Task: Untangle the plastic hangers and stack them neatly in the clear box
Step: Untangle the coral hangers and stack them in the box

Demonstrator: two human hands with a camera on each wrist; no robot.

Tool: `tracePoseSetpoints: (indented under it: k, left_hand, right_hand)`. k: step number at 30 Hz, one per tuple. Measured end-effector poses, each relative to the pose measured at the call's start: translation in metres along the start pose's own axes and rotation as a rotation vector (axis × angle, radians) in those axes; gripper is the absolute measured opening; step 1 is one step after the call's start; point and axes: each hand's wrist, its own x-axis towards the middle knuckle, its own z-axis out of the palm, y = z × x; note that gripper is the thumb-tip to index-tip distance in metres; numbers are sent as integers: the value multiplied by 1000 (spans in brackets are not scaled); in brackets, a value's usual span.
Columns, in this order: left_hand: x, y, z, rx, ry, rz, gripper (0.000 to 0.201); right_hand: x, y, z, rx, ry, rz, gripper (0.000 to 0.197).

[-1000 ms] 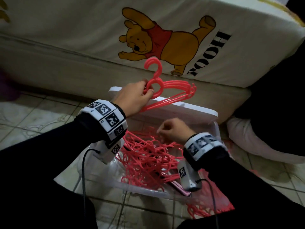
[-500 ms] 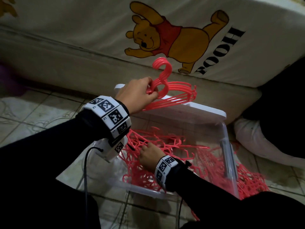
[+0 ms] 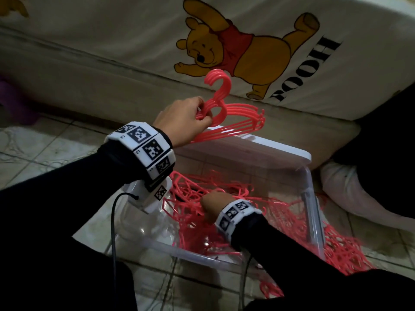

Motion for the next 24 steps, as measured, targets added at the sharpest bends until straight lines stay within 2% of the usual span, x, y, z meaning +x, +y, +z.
tracePoseSetpoints:
  k: [6, 10, 14, 18, 20, 22, 24]
  left_hand:
    - [1, -1, -7, -44, 22, -6, 19]
    - [2, 1, -8, -81, 44, -8, 11]
    - [3, 4, -6, -125, 61, -8, 11]
    - [3, 5, -4, -128, 60, -1, 20]
    - [3, 6, -4, -132, 63, 0, 17]
    - [4, 5, -4, -131, 67, -6, 13]
    - [5, 4, -5, -140, 71, -7, 9]
  right_hand:
    - [-17, 31, -24, 230, -16, 58, 19]
    - [-36, 45, -22, 308, -6, 97, 19]
    - [-47, 52, -6, 282, 25, 155, 34]
    - [-45, 37, -4, 71, 9, 61, 34]
    - [-39, 27, 1, 115, -27, 31, 38]
    - [-35, 15, 3, 92, -53, -42, 30]
    - [-34, 5, 1, 155, -84, -44, 29]
